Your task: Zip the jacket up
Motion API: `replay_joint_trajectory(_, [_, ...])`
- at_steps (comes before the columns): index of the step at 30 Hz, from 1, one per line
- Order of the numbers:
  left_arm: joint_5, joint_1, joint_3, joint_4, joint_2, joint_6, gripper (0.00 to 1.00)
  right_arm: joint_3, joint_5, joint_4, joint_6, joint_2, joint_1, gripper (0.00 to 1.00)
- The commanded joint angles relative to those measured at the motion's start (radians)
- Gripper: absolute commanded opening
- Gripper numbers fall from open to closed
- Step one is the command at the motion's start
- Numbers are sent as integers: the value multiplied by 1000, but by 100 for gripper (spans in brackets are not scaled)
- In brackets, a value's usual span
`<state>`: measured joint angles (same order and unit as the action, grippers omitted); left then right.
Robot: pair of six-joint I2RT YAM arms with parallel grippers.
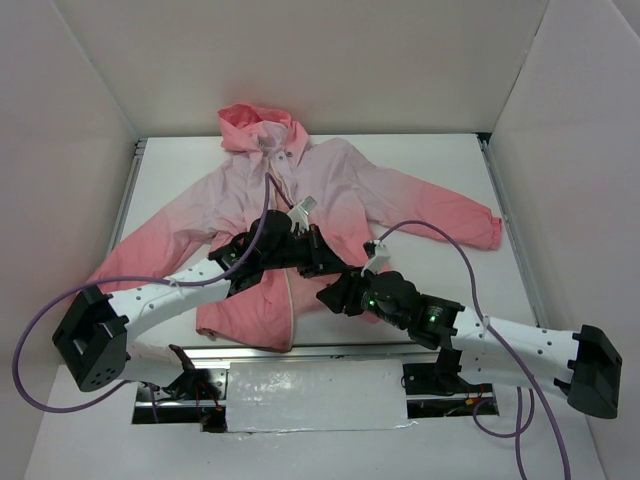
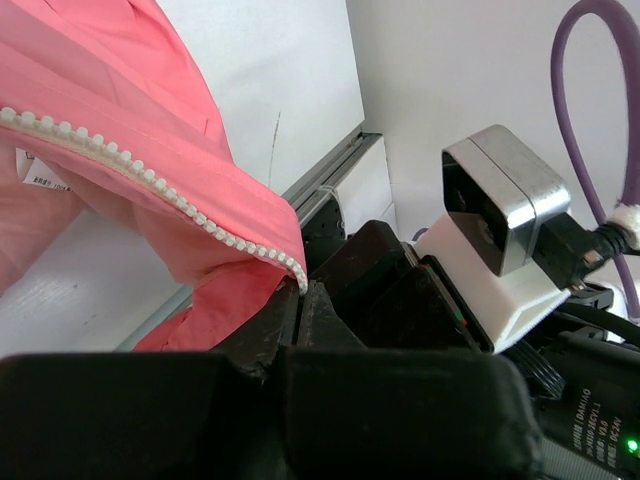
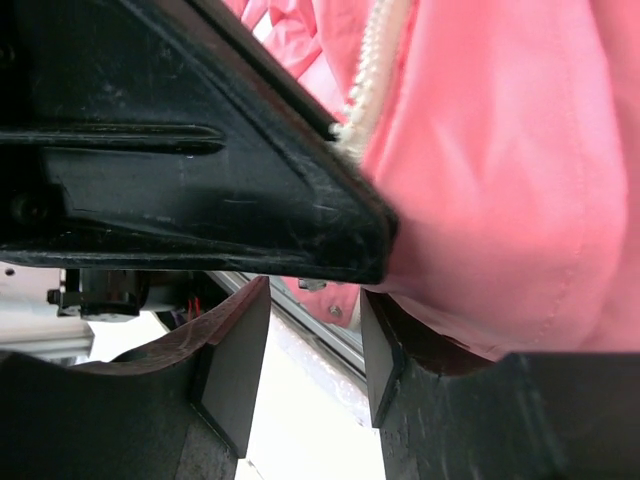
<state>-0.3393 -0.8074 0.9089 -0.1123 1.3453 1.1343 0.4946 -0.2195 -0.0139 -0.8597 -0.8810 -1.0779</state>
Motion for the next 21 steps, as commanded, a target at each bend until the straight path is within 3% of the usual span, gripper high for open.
replay_joint_trajectory(1, [-43, 1, 1, -66, -3, 27, 0, -28, -34, -63, -21, 30, 13, 48])
replay_joint_trajectory(10, [-47, 1, -7, -76, -6, 28, 0, -74, -14, -95, -55, 76, 41, 36])
replay_joint_trajectory(21, [-53, 1, -11, -84, -3, 36, 0, -13, 23, -146, -29, -7, 47, 43])
